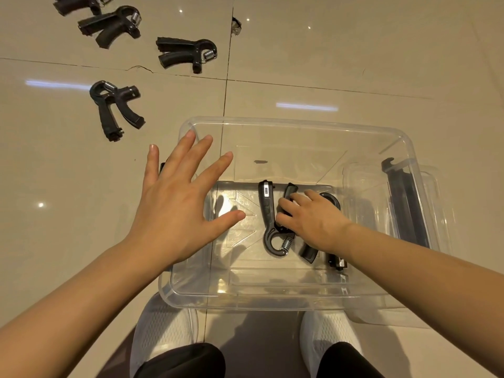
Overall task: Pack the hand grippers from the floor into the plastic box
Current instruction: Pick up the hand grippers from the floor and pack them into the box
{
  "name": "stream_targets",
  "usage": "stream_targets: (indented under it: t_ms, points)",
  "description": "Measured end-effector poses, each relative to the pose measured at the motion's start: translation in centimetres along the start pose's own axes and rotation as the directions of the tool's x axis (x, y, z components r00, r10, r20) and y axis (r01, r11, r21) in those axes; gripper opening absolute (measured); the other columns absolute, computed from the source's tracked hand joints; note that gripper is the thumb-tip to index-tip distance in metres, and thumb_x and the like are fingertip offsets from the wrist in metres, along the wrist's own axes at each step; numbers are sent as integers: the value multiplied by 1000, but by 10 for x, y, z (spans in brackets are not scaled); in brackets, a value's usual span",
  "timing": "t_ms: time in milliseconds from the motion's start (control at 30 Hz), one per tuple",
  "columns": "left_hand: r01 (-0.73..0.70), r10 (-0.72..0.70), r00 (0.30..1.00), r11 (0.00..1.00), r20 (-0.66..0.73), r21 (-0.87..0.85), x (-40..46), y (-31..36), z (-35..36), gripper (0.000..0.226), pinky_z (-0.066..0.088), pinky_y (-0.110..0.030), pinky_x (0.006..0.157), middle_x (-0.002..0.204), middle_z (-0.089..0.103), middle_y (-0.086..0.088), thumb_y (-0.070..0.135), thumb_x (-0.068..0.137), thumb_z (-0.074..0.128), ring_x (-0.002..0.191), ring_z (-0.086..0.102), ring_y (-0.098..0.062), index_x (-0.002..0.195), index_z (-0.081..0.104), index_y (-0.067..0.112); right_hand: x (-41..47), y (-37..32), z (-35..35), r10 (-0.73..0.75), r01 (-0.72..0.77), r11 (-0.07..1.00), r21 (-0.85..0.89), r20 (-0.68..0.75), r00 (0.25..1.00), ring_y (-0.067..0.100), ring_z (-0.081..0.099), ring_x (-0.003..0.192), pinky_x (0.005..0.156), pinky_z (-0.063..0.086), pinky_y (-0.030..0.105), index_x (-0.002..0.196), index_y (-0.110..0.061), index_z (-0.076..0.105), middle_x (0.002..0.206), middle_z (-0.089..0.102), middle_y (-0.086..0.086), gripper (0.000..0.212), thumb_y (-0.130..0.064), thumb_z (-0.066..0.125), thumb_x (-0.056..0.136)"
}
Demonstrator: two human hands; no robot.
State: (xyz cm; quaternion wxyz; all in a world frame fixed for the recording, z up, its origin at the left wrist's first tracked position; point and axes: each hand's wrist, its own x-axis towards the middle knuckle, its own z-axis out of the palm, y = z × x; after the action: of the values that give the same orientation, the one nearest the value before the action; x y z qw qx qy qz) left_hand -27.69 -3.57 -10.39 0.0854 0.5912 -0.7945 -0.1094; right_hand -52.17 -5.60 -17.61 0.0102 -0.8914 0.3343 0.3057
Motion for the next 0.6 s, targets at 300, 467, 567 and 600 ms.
stream_targets:
  t_ms: [300, 467, 567, 600]
  points:
    - [-10, 10, 1000, 1000, -6, -17, -1, -1, 0, 80, 0, -53, 113, 153, 27, -5, 76, 76, 34, 145, 8, -21, 142, 39, 31, 0, 1, 0, 29, -31, 996, 87, 19, 999, 30, 47, 111, 97, 37, 41, 133, -22, 36, 141, 33, 6, 45, -15, 49, 91]
    - [-10, 7, 999, 996, -31, -88, -1, -1, 1, 79, 0, -51, 115, 153, 27, -4, 75, 75, 36, 145, 8, -19, 140, 41, 30, -12, 34, -23, 169, -144, 835, 530, 1, 986, 24, 48, 121, 96, 44, 36, 135, -28, 45, 149, 32, -2, 43, -24, 53, 93]
    - [-33, 27, 998, 994, -59, -105, -2, -1, 0, 76, 2, -53, 115, 153, 28, -5, 72, 78, 38, 145, 11, -21, 139, 44, 28, -24, 50, -27, 270, -290, 834, 470, 110, 957, 26, 53, 114, 89, 48, 37, 138, -28, 39, 139, 43, 2, 47, -30, 51, 94]
    - [-49, 42, 997, 994, -67, -96, -2, 0, 0, 74, 2, -53, 115, 152, 29, -5, 70, 78, 39, 144, 12, -22, 138, 45, 27, -25, 46, -25, 263, -325, 856, 402, 203, 943, 27, 53, 114, 87, 48, 37, 139, -28, 35, 137, 45, 4, 52, -39, 54, 92]
